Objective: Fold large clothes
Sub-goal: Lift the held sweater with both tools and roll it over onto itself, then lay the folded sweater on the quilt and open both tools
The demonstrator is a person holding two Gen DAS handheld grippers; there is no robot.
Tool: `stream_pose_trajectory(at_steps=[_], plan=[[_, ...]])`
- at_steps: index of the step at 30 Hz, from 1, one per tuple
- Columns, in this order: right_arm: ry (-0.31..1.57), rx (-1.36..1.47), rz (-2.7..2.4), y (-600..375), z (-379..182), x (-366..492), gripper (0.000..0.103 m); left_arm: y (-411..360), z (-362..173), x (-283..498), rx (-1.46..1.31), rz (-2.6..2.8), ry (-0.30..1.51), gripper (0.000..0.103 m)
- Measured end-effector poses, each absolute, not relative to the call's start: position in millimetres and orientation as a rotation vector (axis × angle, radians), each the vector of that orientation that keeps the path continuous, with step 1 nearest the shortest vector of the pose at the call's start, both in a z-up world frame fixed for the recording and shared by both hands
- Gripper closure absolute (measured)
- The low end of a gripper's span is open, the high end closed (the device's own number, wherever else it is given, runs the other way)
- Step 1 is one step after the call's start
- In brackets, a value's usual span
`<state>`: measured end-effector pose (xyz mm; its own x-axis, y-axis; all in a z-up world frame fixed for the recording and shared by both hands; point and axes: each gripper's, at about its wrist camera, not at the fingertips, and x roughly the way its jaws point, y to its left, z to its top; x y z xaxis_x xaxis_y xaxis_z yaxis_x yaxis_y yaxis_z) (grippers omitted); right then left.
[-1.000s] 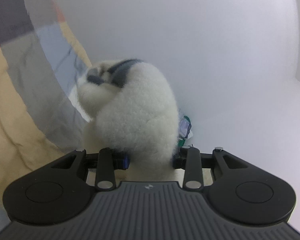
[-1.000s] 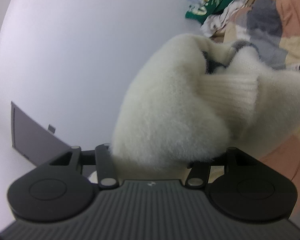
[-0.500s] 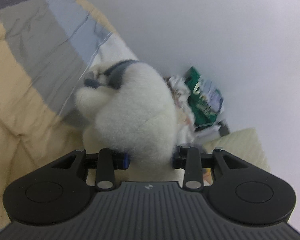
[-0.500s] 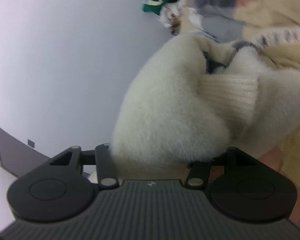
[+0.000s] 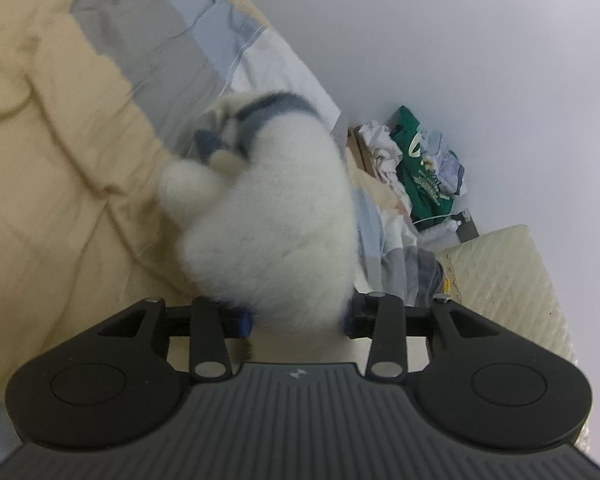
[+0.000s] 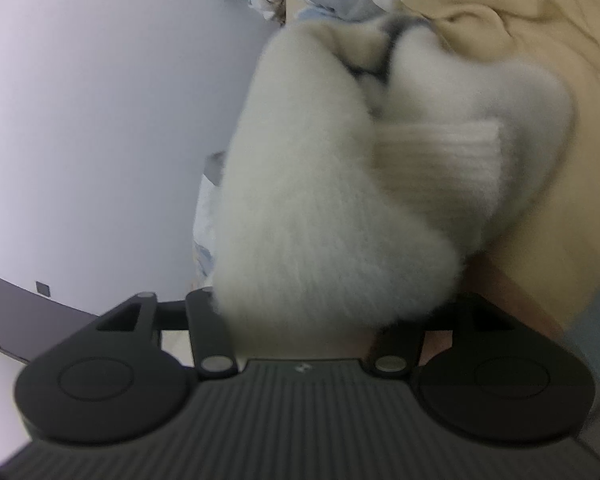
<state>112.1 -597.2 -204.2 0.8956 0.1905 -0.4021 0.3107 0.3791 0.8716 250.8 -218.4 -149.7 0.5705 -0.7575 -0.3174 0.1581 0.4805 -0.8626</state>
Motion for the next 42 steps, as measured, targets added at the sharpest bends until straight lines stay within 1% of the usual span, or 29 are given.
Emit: stream_pose_trajectory(at_steps=[4,6,9,12,19,24,32,36,42], plan=[[0.5,1.206,-0.067,-600.0,-203.4,110.5,0.043,-219.0,-142.3,247.5,-0.823,-0.637,0.81,0.049],[0.524,1.239,-0.075,-601.8,-202.5,106.1,0.043,-215.6,-137.2,240.4,-0.822,-0.639,0.821,0.041],[0.58,1.263,-0.112,-601.3,-195.7,96.0,0.04,-212.3,-128.0,224.3,-0.754,-0.622,0.841,0.04],[0.618,1.265,-0.138,-598.9,-185.8,78.4,0.04,-204.3,-121.1,206.8,-0.685,-0.617,0.846,0.04],[0.7,1.083,-0.189,-596.0,-137.6,41.5,0.041,-174.3,-79.0,164.2,-0.531,-0.582,0.787,0.039],[0.632,0.947,-0.155,-579.1,-86.4,16.7,0.04,-164.2,-27.4,128.0,-0.434,-0.618,0.68,0.039],[0.453,0.635,-0.128,-532.9,-2.7,-9.6,0.04,-161.3,42.1,67.7,-0.265,-0.65,0.501,0.039],[0.377,0.523,-0.086,-508.5,21.2,-29.9,0.04,-162.8,63.8,39.8,-0.202,-0.667,0.438,0.039],[0.328,0.389,-0.05,-473.1,33.4,-55.6,0.04,-161.9,74.6,-0.5,-0.138,-0.686,0.368,0.039]])
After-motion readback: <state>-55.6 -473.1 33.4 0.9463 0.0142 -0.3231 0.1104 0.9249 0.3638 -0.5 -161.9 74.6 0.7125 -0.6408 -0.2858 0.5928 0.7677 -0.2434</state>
